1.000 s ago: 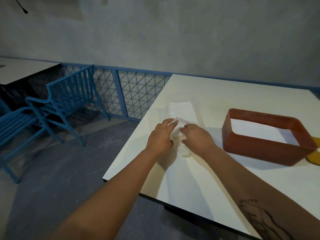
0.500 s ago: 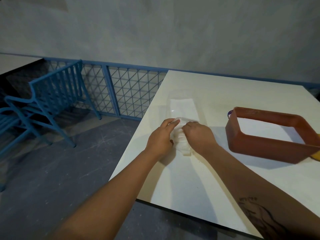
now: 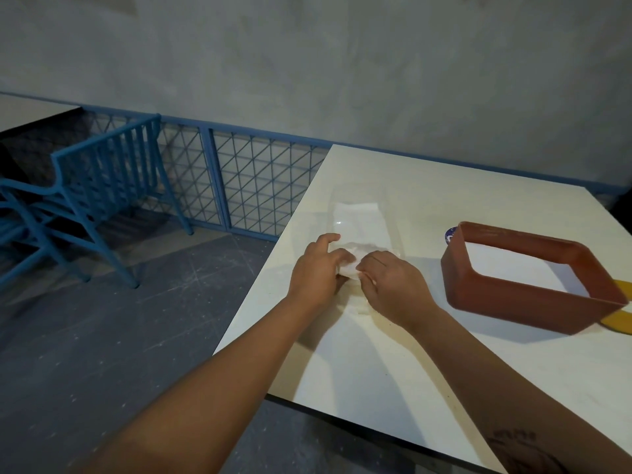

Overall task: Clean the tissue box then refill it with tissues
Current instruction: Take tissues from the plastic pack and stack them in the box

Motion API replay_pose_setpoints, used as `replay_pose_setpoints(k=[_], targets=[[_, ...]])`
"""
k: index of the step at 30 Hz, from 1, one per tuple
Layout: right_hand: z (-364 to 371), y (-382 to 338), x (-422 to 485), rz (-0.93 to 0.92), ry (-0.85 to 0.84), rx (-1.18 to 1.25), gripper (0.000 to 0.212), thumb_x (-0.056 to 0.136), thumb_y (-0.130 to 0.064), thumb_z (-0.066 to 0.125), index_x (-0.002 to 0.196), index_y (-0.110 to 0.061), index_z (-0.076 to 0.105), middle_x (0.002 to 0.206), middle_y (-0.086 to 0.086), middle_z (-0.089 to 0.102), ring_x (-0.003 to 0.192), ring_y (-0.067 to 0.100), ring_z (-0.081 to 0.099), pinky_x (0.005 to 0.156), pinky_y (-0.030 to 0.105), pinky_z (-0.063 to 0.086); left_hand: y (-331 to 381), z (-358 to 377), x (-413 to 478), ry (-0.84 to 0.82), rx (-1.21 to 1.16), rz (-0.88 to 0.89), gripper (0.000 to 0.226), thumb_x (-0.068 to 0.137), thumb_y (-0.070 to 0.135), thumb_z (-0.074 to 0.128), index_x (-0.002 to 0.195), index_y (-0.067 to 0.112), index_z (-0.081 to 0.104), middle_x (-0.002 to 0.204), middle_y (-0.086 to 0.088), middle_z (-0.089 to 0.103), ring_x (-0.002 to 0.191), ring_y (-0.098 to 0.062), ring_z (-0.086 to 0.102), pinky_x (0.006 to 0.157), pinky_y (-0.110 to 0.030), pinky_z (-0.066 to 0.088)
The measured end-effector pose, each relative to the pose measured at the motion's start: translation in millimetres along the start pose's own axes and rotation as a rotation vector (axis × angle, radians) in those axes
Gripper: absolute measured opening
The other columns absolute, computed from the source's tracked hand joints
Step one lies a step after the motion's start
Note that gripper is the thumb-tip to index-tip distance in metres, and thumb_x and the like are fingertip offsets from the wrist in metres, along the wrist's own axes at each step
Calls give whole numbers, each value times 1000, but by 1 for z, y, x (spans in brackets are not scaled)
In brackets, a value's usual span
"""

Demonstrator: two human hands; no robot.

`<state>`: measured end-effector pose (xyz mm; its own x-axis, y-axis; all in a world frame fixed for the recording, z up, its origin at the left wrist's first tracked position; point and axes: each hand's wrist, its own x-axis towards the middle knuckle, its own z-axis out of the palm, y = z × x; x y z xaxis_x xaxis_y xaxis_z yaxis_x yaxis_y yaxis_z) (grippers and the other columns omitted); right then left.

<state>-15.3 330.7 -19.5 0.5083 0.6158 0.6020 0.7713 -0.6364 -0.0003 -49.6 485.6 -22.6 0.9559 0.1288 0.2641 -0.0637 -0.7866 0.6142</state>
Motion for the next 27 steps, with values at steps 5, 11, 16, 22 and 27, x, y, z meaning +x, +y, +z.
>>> replay_pose_setpoints(k=[5,11,16,22,27], targets=[[2,-6,-1,54,-57,2,23,63,-16,65,84,-6,65,69,5,63,59,23,61,45,21,40,3,-3,-3,74,61,93,20,83,11,61,100,16,71,140,-3,44,114,-27,47,89,-36,42],[1,-5,1,12,19,-123,18,64,3,57,75,-8,66,57,4,59,48,22,57,37,23,38,6,1,-10,136,38,116,22,73,12,74,94,16,72,134,-7,50,110,-30,50,91,-43,42],[-27,-11,-5,13,109,-28,26,74,-5,40,76,-8,66,62,4,60,54,25,56,43,26,40,21,2,-10,144,9,42,20,76,12,73,95,18,72,135,-3,48,121,-27,42,96,-29,27],[-71,5,-28,104,137,208,23,78,-4,43,85,-7,65,76,4,65,69,21,55,57,23,39,34,10,-16,199,20,2,16,75,16,74,89,23,73,135,0,48,117,-25,44,91,-27,22],[-107,36,-50,230,184,430,21,77,5,50,91,-8,59,83,2,61,78,13,50,66,14,35,55,16,-23,277,31,-37,12,75,28,76,85,23,71,135,0,47,122,-24,38,95,-30,22]])
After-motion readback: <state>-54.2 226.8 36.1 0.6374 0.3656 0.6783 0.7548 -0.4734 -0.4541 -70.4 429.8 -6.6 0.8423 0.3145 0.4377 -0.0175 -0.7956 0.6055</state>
